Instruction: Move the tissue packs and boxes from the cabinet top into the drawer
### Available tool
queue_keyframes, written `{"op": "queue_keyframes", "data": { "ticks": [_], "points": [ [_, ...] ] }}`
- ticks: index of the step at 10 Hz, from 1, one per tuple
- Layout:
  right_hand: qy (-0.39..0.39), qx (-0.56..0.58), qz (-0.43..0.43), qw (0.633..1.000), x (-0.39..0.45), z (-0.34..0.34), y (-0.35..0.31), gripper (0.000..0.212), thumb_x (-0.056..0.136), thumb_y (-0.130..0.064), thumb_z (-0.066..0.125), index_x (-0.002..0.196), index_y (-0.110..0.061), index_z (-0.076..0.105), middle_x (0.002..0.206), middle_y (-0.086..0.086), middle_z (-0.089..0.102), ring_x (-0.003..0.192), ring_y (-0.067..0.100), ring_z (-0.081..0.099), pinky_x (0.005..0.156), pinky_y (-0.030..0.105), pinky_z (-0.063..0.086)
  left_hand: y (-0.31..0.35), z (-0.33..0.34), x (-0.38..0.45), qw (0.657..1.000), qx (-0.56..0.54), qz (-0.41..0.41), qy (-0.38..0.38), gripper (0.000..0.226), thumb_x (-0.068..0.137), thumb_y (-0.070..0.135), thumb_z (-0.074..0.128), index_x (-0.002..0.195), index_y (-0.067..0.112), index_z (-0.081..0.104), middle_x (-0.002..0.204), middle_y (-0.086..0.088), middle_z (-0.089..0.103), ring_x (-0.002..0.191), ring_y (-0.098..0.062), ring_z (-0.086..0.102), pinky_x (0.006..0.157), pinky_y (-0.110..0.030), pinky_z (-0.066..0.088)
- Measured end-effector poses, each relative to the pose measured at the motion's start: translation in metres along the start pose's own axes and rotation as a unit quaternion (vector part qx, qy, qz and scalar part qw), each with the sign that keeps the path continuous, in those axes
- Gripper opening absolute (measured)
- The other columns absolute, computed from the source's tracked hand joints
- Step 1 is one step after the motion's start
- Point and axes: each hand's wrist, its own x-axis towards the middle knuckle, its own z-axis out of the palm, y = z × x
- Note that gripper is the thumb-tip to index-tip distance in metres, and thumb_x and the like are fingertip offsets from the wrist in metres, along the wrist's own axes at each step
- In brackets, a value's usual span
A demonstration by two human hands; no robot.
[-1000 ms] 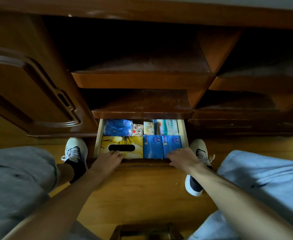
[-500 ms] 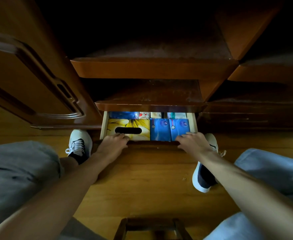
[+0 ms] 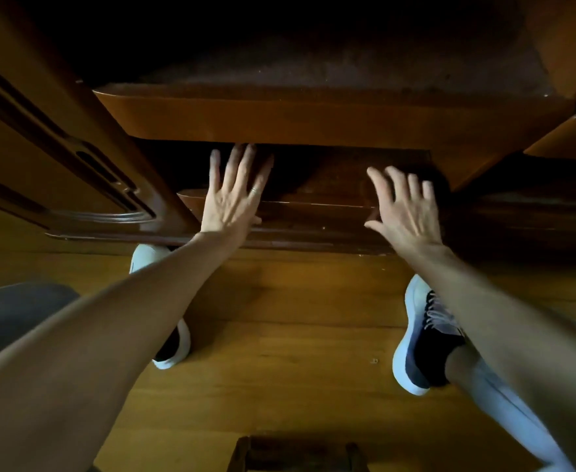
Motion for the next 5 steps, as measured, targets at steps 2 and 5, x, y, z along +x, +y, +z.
{"op": "queue_keyframes", "data": {
  "ticks": [2, 5],
  "points": [
    [0.027, -0.009, -0.02, 0.999, -0.002, 0.008, 0.003, 0.087, 0.08, -0.044, 0.084, 0.15, -0.015, 0.042, 0.148, 0.018, 0.047, 0.131, 0.042, 0.049, 0.099, 0.054, 0.042, 0.002, 0.008, 0.002, 1.0, 0.013, 0.017, -0.02, 0.113, 0.079, 0.048, 0.078, 0.161, 0.021, 0.005, 0.167, -0.017, 0.008, 0.154, -0.036, 0.01, 0.122, -0.061, 0.001],
    [0.022, 0.102, -0.051, 0.993, -0.019, -0.056, -0.015, 0.071, 0.09, -0.027, 0.073, 0.151, -0.02, 0.038, 0.149, 0.009, 0.045, 0.119, 0.031, 0.055, 0.098, 0.045, 0.049, -0.021, -0.052, -0.023, 0.997, 0.004, 0.073, -0.006, 0.084, 0.089, 0.035, 0.072, 0.158, 0.016, 0.028, 0.163, -0.018, 0.022, 0.15, -0.035, 0.026, 0.124, -0.052, 0.013]
  ]
}}
